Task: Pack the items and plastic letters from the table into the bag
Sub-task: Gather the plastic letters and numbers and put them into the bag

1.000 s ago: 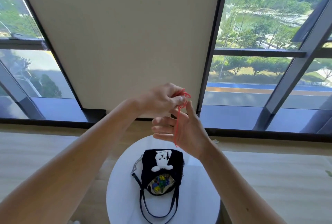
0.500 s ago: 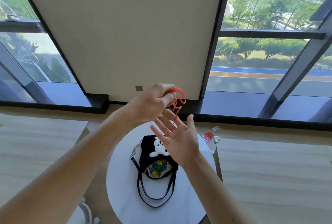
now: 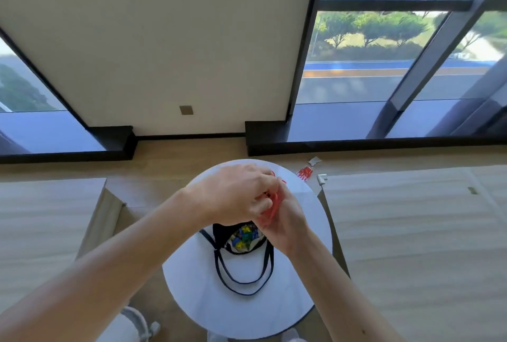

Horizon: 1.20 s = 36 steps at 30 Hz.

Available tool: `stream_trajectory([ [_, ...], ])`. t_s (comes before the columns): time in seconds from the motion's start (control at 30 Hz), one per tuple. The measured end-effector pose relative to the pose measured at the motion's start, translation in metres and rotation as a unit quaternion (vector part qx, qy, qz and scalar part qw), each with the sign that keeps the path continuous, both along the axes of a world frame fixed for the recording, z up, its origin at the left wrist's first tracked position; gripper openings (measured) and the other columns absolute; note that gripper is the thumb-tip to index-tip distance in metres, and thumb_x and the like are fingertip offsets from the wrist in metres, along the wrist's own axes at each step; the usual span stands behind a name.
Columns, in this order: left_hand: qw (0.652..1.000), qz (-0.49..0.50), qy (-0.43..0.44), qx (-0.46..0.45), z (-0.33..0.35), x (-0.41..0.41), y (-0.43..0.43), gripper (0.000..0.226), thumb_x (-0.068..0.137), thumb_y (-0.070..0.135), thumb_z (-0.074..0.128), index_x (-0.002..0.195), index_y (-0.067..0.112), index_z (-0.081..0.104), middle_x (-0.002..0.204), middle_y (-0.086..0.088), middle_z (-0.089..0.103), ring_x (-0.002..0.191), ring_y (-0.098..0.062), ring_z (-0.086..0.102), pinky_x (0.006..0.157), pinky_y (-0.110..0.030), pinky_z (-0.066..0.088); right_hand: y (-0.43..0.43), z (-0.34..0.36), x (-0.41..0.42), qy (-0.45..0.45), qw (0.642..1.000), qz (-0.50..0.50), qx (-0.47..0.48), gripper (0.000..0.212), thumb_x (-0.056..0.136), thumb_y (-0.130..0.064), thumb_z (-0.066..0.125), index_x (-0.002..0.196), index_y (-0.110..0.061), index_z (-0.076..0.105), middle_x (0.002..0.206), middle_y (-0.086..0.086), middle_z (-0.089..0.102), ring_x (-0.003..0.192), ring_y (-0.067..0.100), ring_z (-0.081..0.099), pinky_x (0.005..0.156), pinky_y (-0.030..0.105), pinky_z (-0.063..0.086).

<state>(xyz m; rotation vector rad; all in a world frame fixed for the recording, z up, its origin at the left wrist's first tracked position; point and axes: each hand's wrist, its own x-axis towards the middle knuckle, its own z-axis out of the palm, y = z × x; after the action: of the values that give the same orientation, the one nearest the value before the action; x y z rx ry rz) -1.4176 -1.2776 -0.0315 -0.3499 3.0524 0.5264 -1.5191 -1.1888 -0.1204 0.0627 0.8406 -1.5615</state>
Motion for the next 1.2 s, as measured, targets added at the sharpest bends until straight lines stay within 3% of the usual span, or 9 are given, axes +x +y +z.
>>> stream_trajectory([
  [0.07,0.998,-0.006,-0.006,0.066,-0.016,0.006,-0.015,0.015,0.096,0.028,0.045,0.092,0.027,0.059,0.082,0.012,0.062,0.079,-0.004,0.056,0.105,-0.031,0.041,-0.006,-0.017,0.008,0.005,1.000,-0.011,0.023,0.054,0.108,-0.044,0.029,0.123,-0.005,0.063,0.097,0.011,0.071,0.080,0.019,0.072,0.060,0.029,0.059],
  [0.13,0.990,-0.013,-0.021,0.136,-0.042,0.015,-0.024,0.016,0.099,0.023,0.044,0.088,0.025,0.056,0.072,0.010,0.061,0.071,-0.004,0.057,0.123,-0.039,0.013,-0.010,-0.040,0.014,0.018,0.998,-0.016,0.051,0.056,0.108,-0.045,0.028,0.126,-0.002,0.059,0.096,0.013,0.067,0.082,0.021,0.067,0.064,0.029,0.057],
  [0.4,0.993,-0.070,-0.062,0.066,-0.192,0.047,-0.007,0.021,0.097,0.018,0.038,0.081,0.021,0.052,0.083,0.012,0.058,0.121,-0.010,0.049,0.121,-0.055,-0.005,0.001,-0.175,0.035,0.064,0.969,0.072,0.226,0.043,0.107,-0.039,0.039,0.097,-0.005,0.063,0.061,0.006,0.049,0.049,0.016,0.045,0.042,0.025,0.035],
  [0.57,0.978,0.061,-0.037,0.196,-0.322,0.061,-0.003,0.035,0.087,0.018,0.030,0.083,0.015,0.065,0.078,0.004,0.064,0.089,-0.018,0.053,0.111,-0.042,0.032,-0.003,-0.299,0.035,0.070,0.920,0.108,0.370,0.036,0.107,-0.022,0.041,0.079,-0.008,0.056,0.050,0.000,0.047,0.039,0.009,0.036,0.039,0.020,0.025],
  [0.67,0.956,0.196,-0.035,0.214,-0.381,0.064,-0.016,0.026,0.087,0.013,0.040,0.079,0.015,0.065,0.084,0.002,0.061,0.085,-0.021,0.049,0.087,-0.040,0.041,-0.019,-0.342,0.032,0.046,0.919,0.081,0.384,0.031,0.106,-0.017,0.040,0.087,-0.004,0.061,0.062,0.005,0.054,0.049,0.012,0.043,0.045,0.022,0.026],
  [0.8,0.948,0.284,-0.088,0.114,-0.497,0.051,-0.046,0.026,0.090,0.008,0.050,0.082,0.017,0.073,0.103,-0.002,0.055,0.100,-0.027,0.048,0.087,-0.040,0.040,-0.060,-0.424,0.019,0.000,0.925,0.035,0.377,0.027,0.105,-0.011,0.041,0.091,-0.001,0.061,0.077,0.011,0.060,0.061,0.018,0.056,0.051,0.022,0.044],
  [0.9,0.951,0.276,-0.130,0.049,-0.551,0.035,-0.058,0.027,0.092,0.017,0.051,0.101,0.022,0.076,0.118,-0.005,0.047,0.113,-0.028,0.041,0.091,-0.040,0.038,-0.087,-0.461,0.007,-0.025,0.931,0.006,0.365,0.020,0.105,-0.009,0.041,0.110,-0.002,0.060,0.112,0.018,0.068,0.103,0.031,0.070,0.079,0.032,0.057],
  [1.0,0.955,0.227,-0.187,-0.040,-0.585,0.024,-0.061,0.029,0.092,0.026,0.051,0.111,0.025,0.072,0.128,-0.006,0.040,0.119,-0.030,0.038,0.091,-0.042,0.038,-0.093,-0.481,-0.003,-0.015,0.940,-0.015,0.342,0.032,0.108,-0.020,0.040,0.130,-0.001,0.053,0.135,0.019,0.060,0.127,0.033,0.059,0.105,0.046,0.048],
  [1.2,0.937,0.289,-0.156,-0.120,-0.601,0.017,-0.073,0.033,0.088,0.027,0.061,0.117,0.012,0.056,0.134,-0.014,0.042,0.111,-0.035,0.047,0.085,-0.044,0.042,-0.072,-0.478,-0.007,-0.052,0.973,0.022,0.224,0.050,0.109,-0.026,0.029,0.156,-0.010,0.028,0.156,0.010,0.041,0.146,0.025,0.037,0.106,0.045,0.038],
])
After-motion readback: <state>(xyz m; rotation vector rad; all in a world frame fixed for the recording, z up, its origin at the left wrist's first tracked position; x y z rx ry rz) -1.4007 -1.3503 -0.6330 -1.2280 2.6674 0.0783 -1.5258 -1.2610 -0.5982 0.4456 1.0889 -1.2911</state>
